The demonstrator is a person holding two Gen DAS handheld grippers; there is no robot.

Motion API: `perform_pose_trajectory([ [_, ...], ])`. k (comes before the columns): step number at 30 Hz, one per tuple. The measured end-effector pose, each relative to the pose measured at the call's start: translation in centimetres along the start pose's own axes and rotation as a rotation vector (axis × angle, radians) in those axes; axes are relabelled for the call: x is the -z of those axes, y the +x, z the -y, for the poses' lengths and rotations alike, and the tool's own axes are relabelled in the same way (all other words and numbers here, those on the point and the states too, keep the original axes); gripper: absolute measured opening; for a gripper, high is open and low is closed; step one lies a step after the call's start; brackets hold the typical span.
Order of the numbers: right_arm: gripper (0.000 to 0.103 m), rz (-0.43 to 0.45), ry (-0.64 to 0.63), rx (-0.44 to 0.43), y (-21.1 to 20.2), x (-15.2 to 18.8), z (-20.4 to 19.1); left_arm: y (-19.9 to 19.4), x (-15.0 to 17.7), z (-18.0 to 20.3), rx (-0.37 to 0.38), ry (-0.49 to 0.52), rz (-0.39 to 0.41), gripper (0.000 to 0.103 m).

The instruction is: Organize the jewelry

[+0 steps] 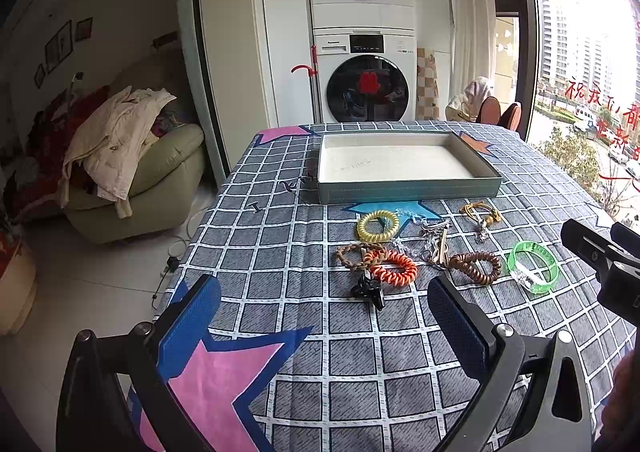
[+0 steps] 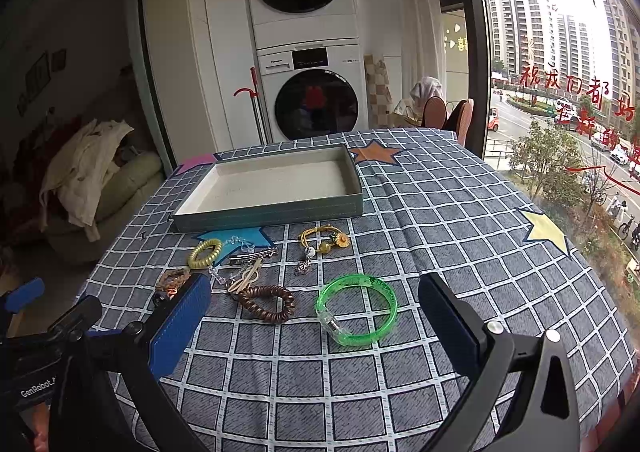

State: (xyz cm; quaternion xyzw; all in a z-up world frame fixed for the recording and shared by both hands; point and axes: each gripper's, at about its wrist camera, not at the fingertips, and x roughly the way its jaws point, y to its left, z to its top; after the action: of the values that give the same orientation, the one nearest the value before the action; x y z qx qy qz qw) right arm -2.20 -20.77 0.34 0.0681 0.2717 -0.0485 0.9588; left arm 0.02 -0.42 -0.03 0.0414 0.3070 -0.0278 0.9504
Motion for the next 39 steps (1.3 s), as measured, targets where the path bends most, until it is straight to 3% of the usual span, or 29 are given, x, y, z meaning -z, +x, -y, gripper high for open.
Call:
perform_pose_trajectory([
  [39, 0.103, 0.019, -0.001, -0.015, -0.15, -0.46, 0.09, -0.39, -0.55, 0.25, -0.001, 0.001, -0.001, 0.103],
])
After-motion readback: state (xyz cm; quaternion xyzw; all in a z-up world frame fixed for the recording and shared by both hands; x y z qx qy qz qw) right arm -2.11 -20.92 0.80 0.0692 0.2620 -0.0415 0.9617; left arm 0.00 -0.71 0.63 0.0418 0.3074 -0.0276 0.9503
